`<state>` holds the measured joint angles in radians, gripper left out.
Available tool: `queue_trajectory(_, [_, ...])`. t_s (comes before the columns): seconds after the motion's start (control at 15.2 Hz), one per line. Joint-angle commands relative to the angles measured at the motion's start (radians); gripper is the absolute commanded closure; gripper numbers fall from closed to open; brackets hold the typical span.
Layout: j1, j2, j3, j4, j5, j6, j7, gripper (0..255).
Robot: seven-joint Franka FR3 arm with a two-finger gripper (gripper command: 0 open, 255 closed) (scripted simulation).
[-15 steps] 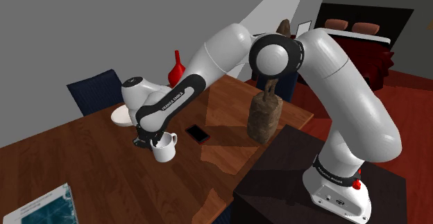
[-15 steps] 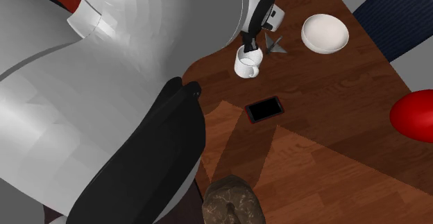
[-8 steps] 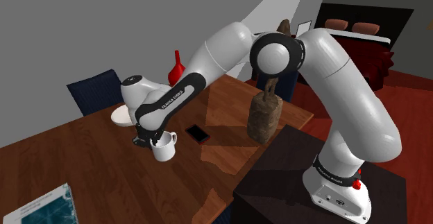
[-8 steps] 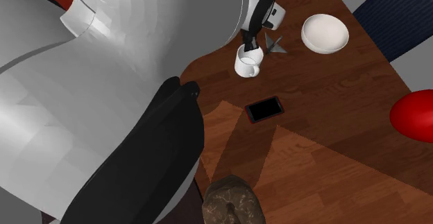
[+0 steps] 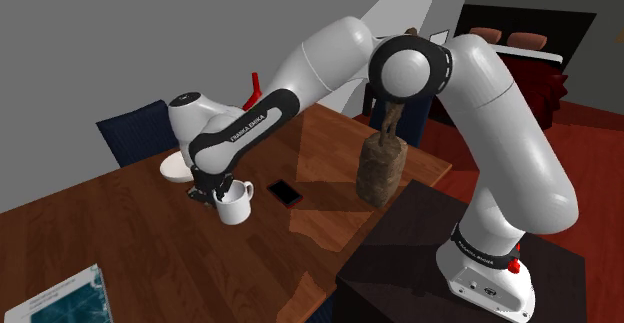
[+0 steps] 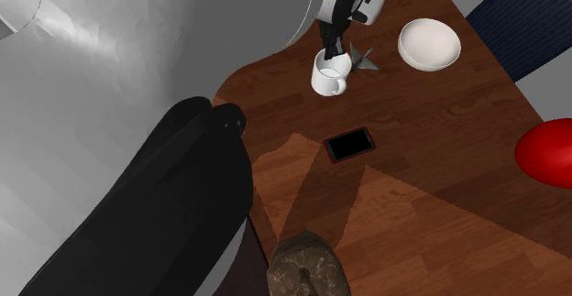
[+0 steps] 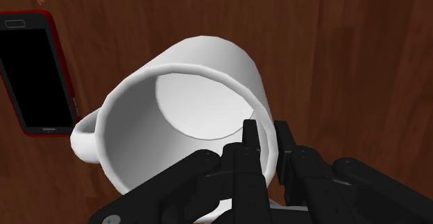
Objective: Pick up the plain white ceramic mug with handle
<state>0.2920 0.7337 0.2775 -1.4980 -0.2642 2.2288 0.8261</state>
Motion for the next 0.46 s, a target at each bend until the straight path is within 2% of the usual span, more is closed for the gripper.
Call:
queue_trajectory(0.0, [-0.002,-0.014,0.004,0.004,0.005,-0.018,-0.003,255])
queue_trajectory(0.4, [-0.006,-0.045,0.011,0.012,0.014,-0.056,-0.009,255])
